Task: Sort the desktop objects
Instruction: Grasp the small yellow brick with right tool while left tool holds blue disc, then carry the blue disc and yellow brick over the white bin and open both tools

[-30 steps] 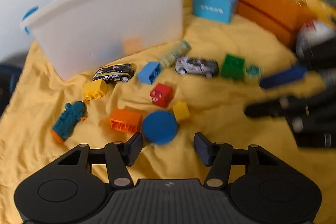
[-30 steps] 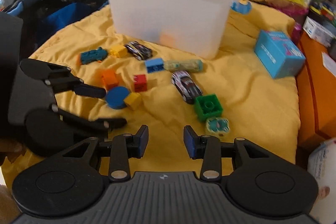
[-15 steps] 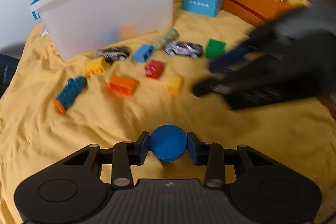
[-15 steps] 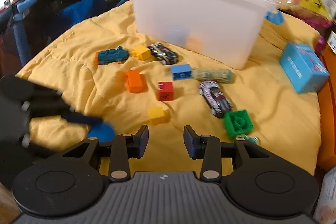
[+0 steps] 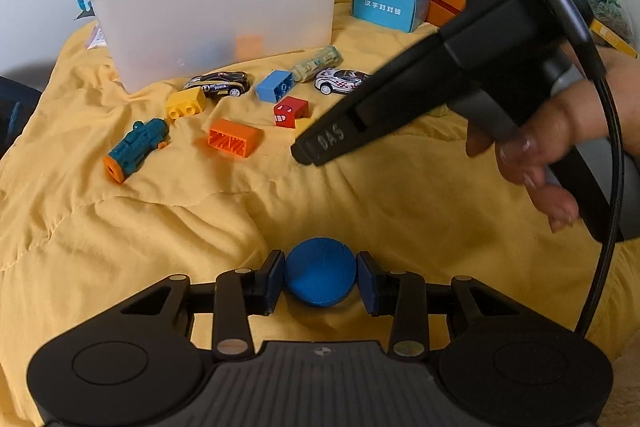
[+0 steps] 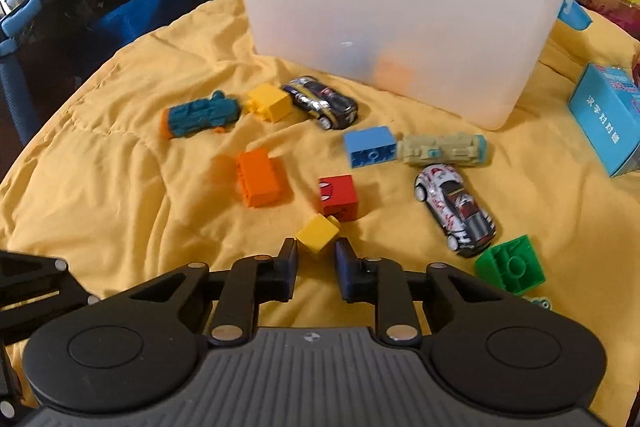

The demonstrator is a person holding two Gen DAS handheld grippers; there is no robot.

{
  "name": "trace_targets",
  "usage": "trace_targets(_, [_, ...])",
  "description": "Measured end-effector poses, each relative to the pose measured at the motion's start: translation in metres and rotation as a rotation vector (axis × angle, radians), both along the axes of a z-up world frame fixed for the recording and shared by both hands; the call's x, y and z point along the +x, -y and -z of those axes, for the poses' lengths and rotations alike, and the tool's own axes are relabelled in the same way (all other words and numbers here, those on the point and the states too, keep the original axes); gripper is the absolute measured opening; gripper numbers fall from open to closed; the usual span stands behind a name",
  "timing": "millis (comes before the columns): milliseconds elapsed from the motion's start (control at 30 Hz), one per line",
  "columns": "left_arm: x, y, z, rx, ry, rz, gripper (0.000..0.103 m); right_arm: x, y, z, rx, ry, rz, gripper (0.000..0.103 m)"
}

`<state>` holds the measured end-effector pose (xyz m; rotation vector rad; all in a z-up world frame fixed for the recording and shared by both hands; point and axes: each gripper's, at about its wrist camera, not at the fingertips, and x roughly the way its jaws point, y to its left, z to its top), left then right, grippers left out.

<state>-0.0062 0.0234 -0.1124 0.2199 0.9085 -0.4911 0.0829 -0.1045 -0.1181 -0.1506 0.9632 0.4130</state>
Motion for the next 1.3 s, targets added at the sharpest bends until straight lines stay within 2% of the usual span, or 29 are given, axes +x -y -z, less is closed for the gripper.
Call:
trace_targets(233, [0.000, 0.001, 0.000, -0.002, -0.001, 0.008, 0.043, -0.029, 0.018, -0.014, -0.052, 0.039, -0.126, 0.020])
trace_targets(400, [0.003, 0.001, 0.002, -0.003, -0.004, 0.011, 0.043, -0.053, 0.049, -0.015, -0.087, -0.027, -0.212, 0.020])
trace_targets(500, [0.002, 0.005, 0.002, 0.005, 0.001, 0.015, 0.043, -0.052, 0.053, -0.008, -0.096, -0.035, -0.162, 0.024])
trace_targets(567, [0.002, 0.006, 0.003, 0.019, 0.006, 0.019, 0.043, -0.053, 0.054, -0.012, -0.067, -0.026, -0.125, 0.037])
trace_targets(600, [0.001, 0.008, 0.003, 0.027, 0.009, 0.021, 0.043, -0.057, 0.055, -0.015, -0.055, -0.017, -0.114, 0.038])
trace_targets(700, [-0.001, 0.007, 0.003, 0.027, 0.009, 0.016, 0.043, -0.057, 0.050, -0.016, -0.026, -0.006, -0.051, 0.037])
trace_targets(867, [0.000, 0.008, 0.005, 0.027, 0.004, 0.008, 0.043, -0.049, 0.053, -0.005, -0.014, -0.049, 0.053, 0.035])
trace_targets(900, [0.000, 0.008, 0.005, 0.028, 0.007, 0.009, 0.043, -0.049, 0.054, -0.004, -0.012, -0.048, 0.056, 0.032])
trace_targets(933, [-0.001, 0.007, 0.005, 0.024, 0.008, 0.007, 0.042, -0.050, 0.054, -0.003, -0.012, -0.044, 0.055, 0.025])
trace_targets(1100, [0.000, 0.005, 0.001, 0.013, 0.004, 0.008, 0.042, -0.052, 0.051, -0.004, -0.025, -0.035, 0.021, 0.017])
trace_targets(1200, [-0.001, 0.007, -0.017, 0.023, 0.078, 0.021, 0.042, -0.052, 0.053, -0.011, -0.027, -0.030, 0.015, 0.017])
trace_targets(1300, [0.009, 0.006, -0.047, 0.012, 0.161, 0.011, 0.042, -0.049, 0.052, -0.028, -0.050, 0.025, -0.007, 0.017])
